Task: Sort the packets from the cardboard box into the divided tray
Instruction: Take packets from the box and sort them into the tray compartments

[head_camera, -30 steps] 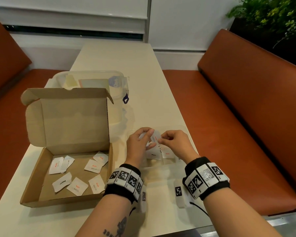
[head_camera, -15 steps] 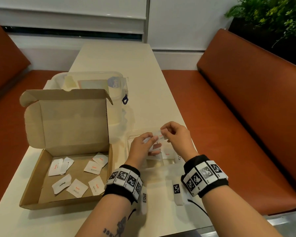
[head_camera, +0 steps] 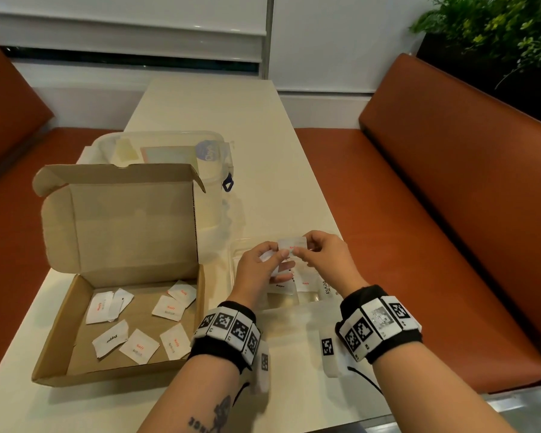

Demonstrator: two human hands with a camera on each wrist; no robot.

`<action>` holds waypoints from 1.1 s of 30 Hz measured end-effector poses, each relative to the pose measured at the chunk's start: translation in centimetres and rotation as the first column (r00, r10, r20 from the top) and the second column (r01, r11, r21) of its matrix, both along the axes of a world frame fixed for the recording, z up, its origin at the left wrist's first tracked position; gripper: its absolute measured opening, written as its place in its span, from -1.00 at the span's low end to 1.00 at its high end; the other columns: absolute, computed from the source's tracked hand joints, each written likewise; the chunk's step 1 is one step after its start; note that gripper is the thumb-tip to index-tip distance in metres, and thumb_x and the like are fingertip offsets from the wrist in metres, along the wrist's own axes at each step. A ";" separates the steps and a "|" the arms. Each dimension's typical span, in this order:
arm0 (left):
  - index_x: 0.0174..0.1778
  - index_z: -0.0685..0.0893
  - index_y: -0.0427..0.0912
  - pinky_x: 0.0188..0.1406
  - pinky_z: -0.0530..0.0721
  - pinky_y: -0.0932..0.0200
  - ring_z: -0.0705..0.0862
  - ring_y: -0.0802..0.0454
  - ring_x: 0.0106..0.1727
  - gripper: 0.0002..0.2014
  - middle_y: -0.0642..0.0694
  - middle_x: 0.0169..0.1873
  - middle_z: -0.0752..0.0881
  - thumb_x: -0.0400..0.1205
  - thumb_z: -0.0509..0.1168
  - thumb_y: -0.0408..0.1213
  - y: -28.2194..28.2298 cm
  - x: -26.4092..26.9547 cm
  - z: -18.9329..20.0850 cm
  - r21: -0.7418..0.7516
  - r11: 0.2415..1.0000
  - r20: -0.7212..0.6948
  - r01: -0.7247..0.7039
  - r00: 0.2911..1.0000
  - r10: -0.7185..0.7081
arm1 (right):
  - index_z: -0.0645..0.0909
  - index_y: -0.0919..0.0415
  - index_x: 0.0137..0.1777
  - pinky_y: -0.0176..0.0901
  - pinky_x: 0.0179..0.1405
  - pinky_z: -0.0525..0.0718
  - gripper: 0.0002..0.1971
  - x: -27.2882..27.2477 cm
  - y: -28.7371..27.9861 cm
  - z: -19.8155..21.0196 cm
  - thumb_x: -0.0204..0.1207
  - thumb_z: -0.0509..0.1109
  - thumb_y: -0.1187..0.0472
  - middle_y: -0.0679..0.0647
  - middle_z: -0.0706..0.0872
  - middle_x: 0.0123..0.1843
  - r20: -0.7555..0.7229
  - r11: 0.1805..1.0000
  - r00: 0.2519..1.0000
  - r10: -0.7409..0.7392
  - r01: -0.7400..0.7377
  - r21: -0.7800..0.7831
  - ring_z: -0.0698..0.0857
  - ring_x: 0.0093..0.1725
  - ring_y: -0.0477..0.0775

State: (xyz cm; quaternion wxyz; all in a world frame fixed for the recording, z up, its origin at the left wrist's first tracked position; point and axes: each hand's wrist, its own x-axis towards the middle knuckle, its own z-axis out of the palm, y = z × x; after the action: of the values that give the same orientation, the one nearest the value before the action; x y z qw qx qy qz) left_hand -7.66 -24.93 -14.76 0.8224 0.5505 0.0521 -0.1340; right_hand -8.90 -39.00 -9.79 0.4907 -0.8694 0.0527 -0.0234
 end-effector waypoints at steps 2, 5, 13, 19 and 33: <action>-0.15 0.69 -0.15 -0.36 0.76 0.19 0.82 -0.16 -0.07 -0.94 -0.26 -0.03 0.79 0.55 0.45 -0.33 0.0 0.0 -0.1 0.002 1.000 0.011 -0.002 1.000 0.002 | 0.55 0.00 -0.41 -0.51 -0.47 0.41 -0.73 0.0 0.0 0.1 0.48 0.50 0.18 -0.19 0.46 -0.55 0.001 0.998 1.000 0.027 -0.027 -0.063 0.45 -0.52 -0.28; -0.02 0.73 -0.19 -0.30 0.77 0.18 0.82 -0.05 -0.09 -0.92 -0.21 0.02 0.76 0.61 0.39 -0.30 0.1 0.1 -0.1 0.017 0.999 0.051 -0.037 0.998 0.036 | 0.63 0.13 -0.36 -0.45 -0.51 0.35 -0.76 -0.2 -0.5 0.2 0.54 0.43 0.15 -0.13 0.51 -0.51 -0.053 0.996 0.998 0.035 -0.039 -0.076 0.41 -0.54 -0.23; 0.13 0.69 -0.14 -0.21 0.75 0.22 0.78 -0.03 0.06 -0.82 -0.18 0.04 0.70 0.73 0.18 -0.32 0.3 0.5 0.0 -0.021 0.992 0.068 -0.122 0.990 0.123 | 0.72 0.12 -0.25 -0.42 -0.48 0.51 -0.92 -0.9 -2.1 -0.9 0.48 0.45 0.23 0.03 0.76 -0.29 -0.195 0.938 0.981 0.006 -0.073 -0.340 0.61 -0.38 -0.10; 0.17 0.68 -0.15 -0.22 0.76 0.24 0.77 -0.04 0.07 -0.80 -0.20 0.07 0.70 0.74 0.17 -0.32 0.2 0.4 0.1 -0.006 0.995 0.071 -0.097 0.993 0.097 | 0.76 0.03 -0.30 -0.46 -0.50 0.35 -0.93 -1.3 -2.0 -2.5 0.38 0.55 0.17 -0.12 0.67 -0.34 -0.193 0.892 0.981 -0.020 -0.070 -0.447 0.59 -0.34 -0.13; 0.13 0.70 -0.10 -0.21 0.77 0.23 0.78 -0.04 0.06 -0.81 -0.22 0.07 0.70 0.73 0.19 -0.30 0.3 0.3 0.3 0.006 0.997 0.054 -0.075 0.996 0.074 | 0.65 0.12 -0.18 -0.25 -0.21 0.43 -0.94 -1.2 -1.2 -2.8 0.48 0.37 0.27 -0.05 0.57 -0.20 -0.182 0.638 0.966 0.183 -0.258 -0.726 0.44 -0.07 0.00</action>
State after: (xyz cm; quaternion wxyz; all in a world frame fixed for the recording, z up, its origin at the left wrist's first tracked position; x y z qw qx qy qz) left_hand -7.38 -24.66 -14.47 0.8257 0.5548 0.0512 -0.0883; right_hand -10.11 -40.19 -12.63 0.0892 -0.9933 -0.0453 0.0572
